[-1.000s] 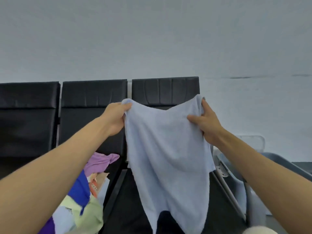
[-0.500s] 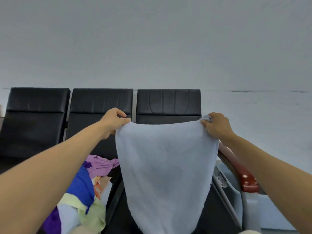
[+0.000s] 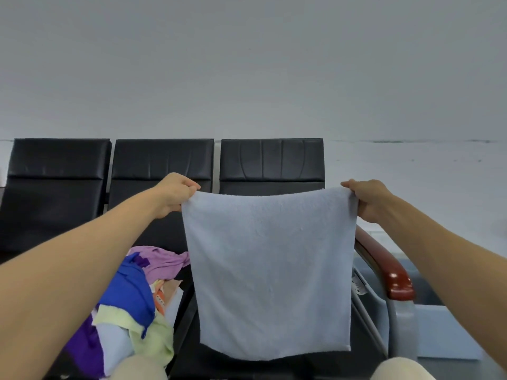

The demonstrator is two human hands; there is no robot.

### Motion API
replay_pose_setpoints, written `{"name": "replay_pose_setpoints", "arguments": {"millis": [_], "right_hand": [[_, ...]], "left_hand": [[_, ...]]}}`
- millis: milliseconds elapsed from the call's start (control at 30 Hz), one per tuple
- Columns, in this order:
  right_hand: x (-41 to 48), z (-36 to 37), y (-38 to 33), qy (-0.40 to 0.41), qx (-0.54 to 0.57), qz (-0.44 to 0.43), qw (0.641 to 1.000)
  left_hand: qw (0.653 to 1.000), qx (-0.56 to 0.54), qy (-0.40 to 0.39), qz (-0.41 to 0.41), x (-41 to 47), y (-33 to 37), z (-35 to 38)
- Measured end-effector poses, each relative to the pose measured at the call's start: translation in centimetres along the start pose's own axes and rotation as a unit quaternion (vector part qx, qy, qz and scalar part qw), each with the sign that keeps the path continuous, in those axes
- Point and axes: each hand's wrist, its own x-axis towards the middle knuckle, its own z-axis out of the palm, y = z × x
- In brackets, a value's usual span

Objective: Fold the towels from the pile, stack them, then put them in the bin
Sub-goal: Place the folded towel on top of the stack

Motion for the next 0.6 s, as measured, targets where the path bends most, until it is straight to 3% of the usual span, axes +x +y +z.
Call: {"name": "replay_pose_setpoints", "arguments": {"millis": [100,167,333,400,600], "right_hand": [[-0.6,-0.1,0.2,-0.012,0.038,0.019,0.999],[-0.7,-0.1,0.4,-0.022,0.084,0.038,0.996],[-1.3,-0.7,0.4,-0.099,0.089,0.045,0.99],[-1.4,-0.9,0.5,-0.13,0.083,0.05,0.987],[0.1,0.1,1.4,-0.041,0.014,0.027,0.999]], "left_hand": [[0.997,0.083,-0.008,0.001,-0.3,-0.2,0.3],[0.996,0.08,0.017,-0.019,-0.4,-0.2,0.6],[0.978,-0.178,0.06,-0.087,-0.3,0.5,0.7],[0.97,-0.201,0.081,-0.108,0.3,0.3,0.1],[0.974,-0.187,0.073,-0.102,0.0,-0.3,-0.4]]}}
